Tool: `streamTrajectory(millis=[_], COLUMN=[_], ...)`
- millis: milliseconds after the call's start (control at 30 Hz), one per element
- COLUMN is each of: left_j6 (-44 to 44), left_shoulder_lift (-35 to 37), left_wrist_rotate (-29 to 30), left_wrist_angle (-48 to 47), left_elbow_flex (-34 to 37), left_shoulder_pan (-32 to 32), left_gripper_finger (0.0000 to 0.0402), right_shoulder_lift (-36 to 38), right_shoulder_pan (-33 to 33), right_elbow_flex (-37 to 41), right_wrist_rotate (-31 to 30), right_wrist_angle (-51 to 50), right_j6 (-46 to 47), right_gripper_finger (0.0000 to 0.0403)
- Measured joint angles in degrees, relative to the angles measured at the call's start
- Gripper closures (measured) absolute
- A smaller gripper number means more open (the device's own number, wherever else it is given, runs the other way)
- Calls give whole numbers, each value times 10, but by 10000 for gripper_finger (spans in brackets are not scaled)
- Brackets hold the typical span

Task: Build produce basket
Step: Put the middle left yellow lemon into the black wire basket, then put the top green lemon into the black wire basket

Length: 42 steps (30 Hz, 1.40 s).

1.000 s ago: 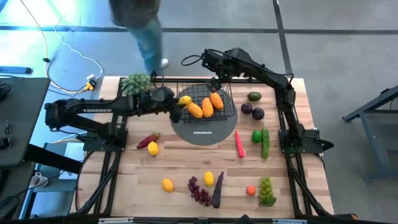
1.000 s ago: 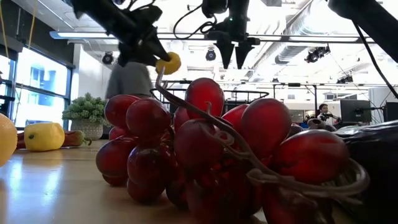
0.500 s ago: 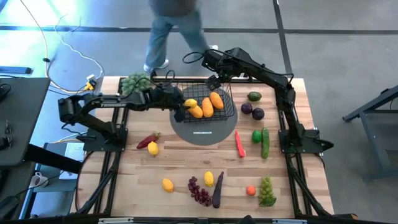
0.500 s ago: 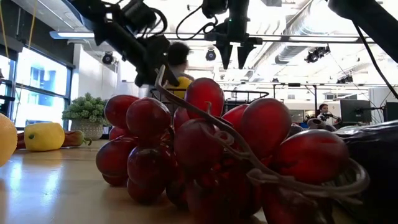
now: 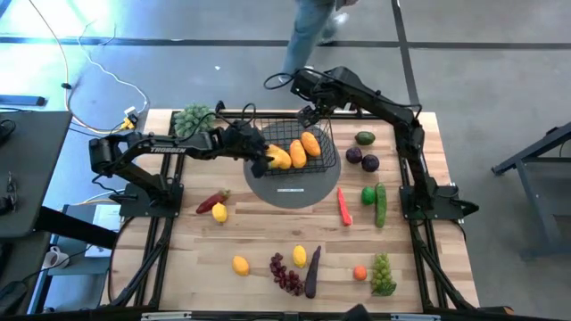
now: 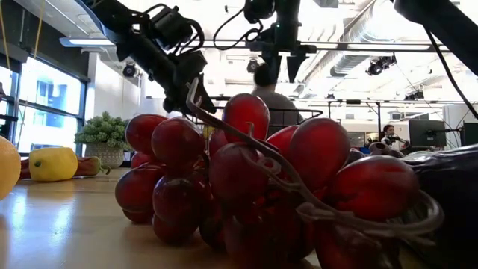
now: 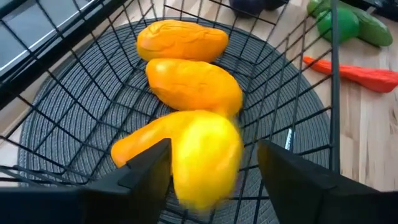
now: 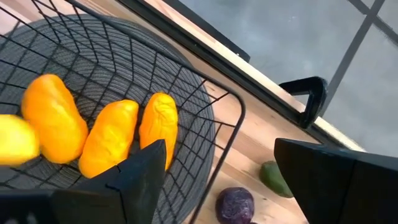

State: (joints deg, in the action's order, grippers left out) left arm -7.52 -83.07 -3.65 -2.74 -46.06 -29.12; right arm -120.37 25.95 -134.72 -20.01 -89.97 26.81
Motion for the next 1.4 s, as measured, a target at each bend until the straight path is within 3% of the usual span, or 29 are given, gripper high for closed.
streamTrajectory(millis=[333, 867, 1067, 1400], left_j6=[-78, -13, 3, 3], left_shoulder_lift=[0, 2, 2, 2], left_wrist_rotate=[26, 31, 50, 58], left_wrist_angle=[-18, -145, -176, -185], left_elbow_flex=[-21, -159, -200, -225], left_shoulder_pan=[-21, -29, -31, -36], left_gripper_finger=[129, 133, 133, 133], right_shoulder_lift=[1, 24, 95, 272], right_shoulder_pan=[18, 52, 53, 66], right_elbow_flex=[0, 5, 91, 333], right_wrist_rotate=[0, 0, -22, -22], right_wrist_angle=[0, 1, 1, 34], right_j6=[-47, -92, -84, -7], right_gripper_finger=[121, 121, 121, 121])
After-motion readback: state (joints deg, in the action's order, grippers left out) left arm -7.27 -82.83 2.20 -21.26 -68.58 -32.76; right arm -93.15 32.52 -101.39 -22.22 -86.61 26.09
